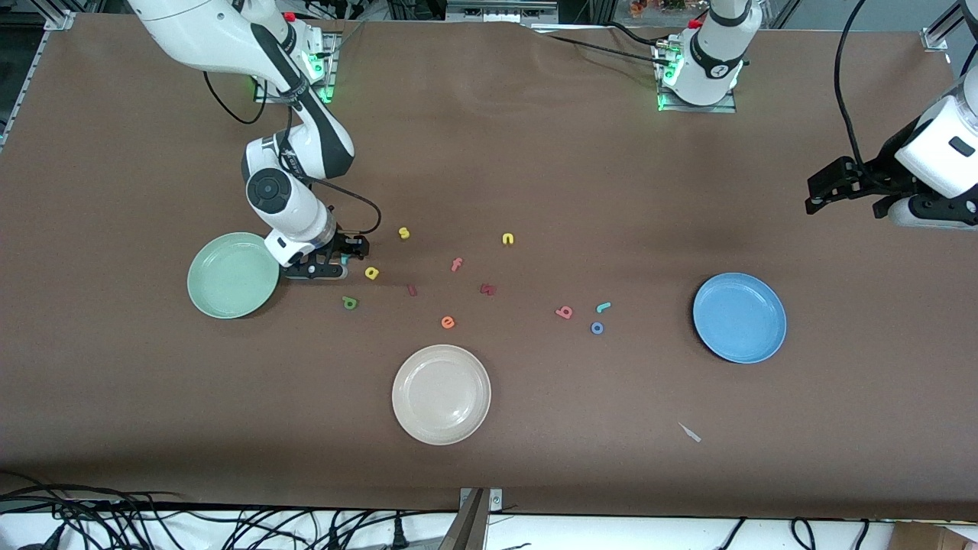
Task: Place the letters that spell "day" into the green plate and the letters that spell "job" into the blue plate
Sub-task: 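Reach the right gripper to the cyan y and grasp it, then place the y on the green plate while the left gripper reaches letters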
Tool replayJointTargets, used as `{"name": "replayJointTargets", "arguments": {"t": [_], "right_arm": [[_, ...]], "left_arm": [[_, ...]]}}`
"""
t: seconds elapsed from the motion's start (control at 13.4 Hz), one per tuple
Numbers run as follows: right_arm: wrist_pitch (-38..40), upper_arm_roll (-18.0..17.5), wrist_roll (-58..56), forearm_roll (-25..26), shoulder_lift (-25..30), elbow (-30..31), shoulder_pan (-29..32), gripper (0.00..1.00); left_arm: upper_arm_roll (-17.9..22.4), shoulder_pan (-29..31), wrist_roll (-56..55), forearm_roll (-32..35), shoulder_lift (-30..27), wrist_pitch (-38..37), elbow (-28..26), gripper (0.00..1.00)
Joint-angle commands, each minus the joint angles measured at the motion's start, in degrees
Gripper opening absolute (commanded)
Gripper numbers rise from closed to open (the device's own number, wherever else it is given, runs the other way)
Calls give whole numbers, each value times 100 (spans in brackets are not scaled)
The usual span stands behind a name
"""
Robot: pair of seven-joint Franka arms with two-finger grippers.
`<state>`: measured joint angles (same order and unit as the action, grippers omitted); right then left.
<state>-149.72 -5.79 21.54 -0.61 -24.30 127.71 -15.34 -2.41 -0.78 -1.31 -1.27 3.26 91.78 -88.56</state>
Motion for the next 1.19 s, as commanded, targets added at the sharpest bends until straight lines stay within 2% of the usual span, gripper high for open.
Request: {"name": "replayJointTargets", "arguments": {"t": [0.0,0.15,0.37,0.82,0.97,1.12], "right_arm": [[136,-10,-1,88,-58,-106,-4,61],[136,-1,-1,88,-66,-106,5,53],[136,-1,-1,88,-84,-106,5,35],[136,-9,8,79,-163,-106,14,13],[162,-9,17,70,-163,-185,14,9],[678,-1,26,44,-163,-456,22,9]], "left_arm": [[13,-19,26,-93,17,-72,119,100],[-58,-10,34,-93,17,-72,119,100],[-102,-1,25,-84,17,-72,119,100],[-119,-19,-1,-75,26,-55,128,100],[-119,-19,43,-67,26,-55,128,100],[-119,-10,52,-49,17,-63,128,100]]}}
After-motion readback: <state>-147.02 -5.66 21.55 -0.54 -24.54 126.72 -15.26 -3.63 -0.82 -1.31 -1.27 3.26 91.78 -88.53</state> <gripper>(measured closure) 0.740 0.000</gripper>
